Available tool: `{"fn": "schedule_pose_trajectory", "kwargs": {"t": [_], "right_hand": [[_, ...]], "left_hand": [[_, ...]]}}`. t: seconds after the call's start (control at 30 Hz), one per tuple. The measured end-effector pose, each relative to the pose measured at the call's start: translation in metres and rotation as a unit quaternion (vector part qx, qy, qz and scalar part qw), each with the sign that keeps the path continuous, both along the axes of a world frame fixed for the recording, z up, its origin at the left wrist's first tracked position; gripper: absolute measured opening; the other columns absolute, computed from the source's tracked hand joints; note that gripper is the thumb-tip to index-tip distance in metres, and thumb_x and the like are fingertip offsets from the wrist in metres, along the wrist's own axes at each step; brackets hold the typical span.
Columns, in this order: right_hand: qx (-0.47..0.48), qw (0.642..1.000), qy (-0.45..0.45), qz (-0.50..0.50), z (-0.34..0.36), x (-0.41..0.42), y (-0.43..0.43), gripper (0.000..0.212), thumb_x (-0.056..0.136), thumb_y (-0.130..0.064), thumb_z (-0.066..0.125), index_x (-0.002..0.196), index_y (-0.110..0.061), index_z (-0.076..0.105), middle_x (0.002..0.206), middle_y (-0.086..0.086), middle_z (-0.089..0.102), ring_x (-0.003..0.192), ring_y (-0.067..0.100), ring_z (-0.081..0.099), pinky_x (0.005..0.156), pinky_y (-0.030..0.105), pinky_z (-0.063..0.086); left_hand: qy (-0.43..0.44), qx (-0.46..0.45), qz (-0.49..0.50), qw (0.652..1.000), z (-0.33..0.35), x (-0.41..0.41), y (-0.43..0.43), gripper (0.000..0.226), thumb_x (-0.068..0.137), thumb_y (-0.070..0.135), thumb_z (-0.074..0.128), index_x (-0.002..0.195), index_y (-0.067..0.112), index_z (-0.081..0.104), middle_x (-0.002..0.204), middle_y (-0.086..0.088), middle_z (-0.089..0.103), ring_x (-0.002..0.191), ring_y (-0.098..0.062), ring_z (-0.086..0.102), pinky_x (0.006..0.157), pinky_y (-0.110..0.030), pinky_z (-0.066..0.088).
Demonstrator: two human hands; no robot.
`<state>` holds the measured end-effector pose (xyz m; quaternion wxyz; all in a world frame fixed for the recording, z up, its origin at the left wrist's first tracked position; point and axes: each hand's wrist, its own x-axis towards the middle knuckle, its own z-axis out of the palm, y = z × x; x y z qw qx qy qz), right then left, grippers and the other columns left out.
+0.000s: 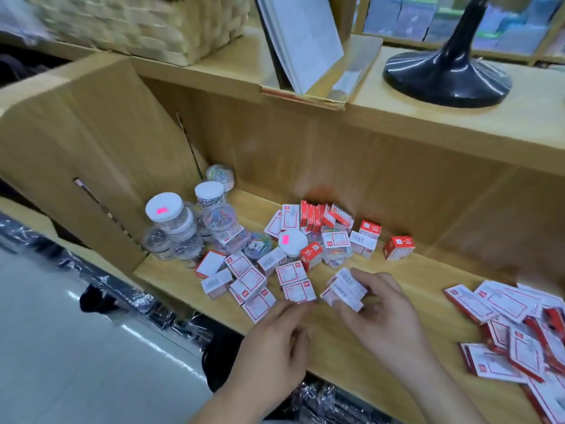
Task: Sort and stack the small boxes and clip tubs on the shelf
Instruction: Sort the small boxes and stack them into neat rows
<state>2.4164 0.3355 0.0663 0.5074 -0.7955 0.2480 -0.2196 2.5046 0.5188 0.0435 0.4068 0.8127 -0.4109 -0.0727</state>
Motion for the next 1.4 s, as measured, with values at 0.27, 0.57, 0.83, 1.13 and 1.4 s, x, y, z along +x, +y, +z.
{"fn": "schedule_pose_trajectory", "kwargs": {"t": [0.27,0.57,0.83,1.13,1.4], "right_hand": [[-0.016,0.968,0.036,0.248,0.036,0.039,0.035,0.056,0.075,-0.016,0.086,0.123,-0.035,0.064,0.117,-0.018,0.061,0.109,0.010,0.062,0.087,0.023,0.052],[-0.122,0.983,-0.001,0.136,0.023,0.092,0.075,0.032,0.071,-0.036,0.087,0.099,-0.032,0.073,0.089,-0.012,0.061,0.082,0.012,0.061,0.067,0.029,0.051],[-0.450,0.862,0.122,0.201,0.000,0.147,0.097,0.073,0.075,-0.064,0.061,0.143,-0.038,0.048,0.151,0.004,0.038,0.141,0.030,0.034,0.108,0.047,0.041],[-0.396,0.891,0.169,0.146,-0.020,0.171,0.076,0.070,0.074,-0.079,0.058,0.136,-0.047,0.051,0.164,-0.005,0.020,0.145,0.025,0.033,0.109,0.042,0.042],[-0.343,0.920,0.163,0.096,-0.009,0.181,0.079,0.067,0.072,-0.082,0.056,0.129,-0.047,0.058,0.160,-0.007,0.028,0.138,0.018,0.040,0.105,0.041,0.041]], "left_hand": [[0.062,-0.085,0.038,0.994,0.036,0.032,0.040,0.071,0.074,0.010,0.085,0.137,0.031,0.060,0.127,0.017,0.057,0.110,-0.005,0.061,0.083,-0.010,0.044],[0.147,-0.134,0.316,0.928,0.016,0.061,0.104,0.049,0.072,0.022,0.089,0.109,0.038,0.061,0.088,0.007,0.065,0.077,-0.013,0.060,0.064,-0.015,0.046],[0.149,-0.064,0.363,0.917,-0.032,0.094,0.110,0.052,0.070,0.021,0.089,0.097,0.043,0.049,0.086,0.002,0.060,0.073,-0.010,0.059,0.061,-0.014,0.046],[0.131,-0.082,0.322,0.934,-0.034,0.119,0.085,0.051,0.076,0.016,0.082,0.116,0.037,0.059,0.105,0.012,0.057,0.077,-0.005,0.062,0.072,-0.033,0.057],[0.147,-0.151,0.312,0.926,-0.029,0.138,0.083,0.047,0.080,0.000,0.081,0.109,0.032,0.062,0.104,0.008,0.065,0.085,-0.006,0.069,0.078,-0.030,0.061]]}}
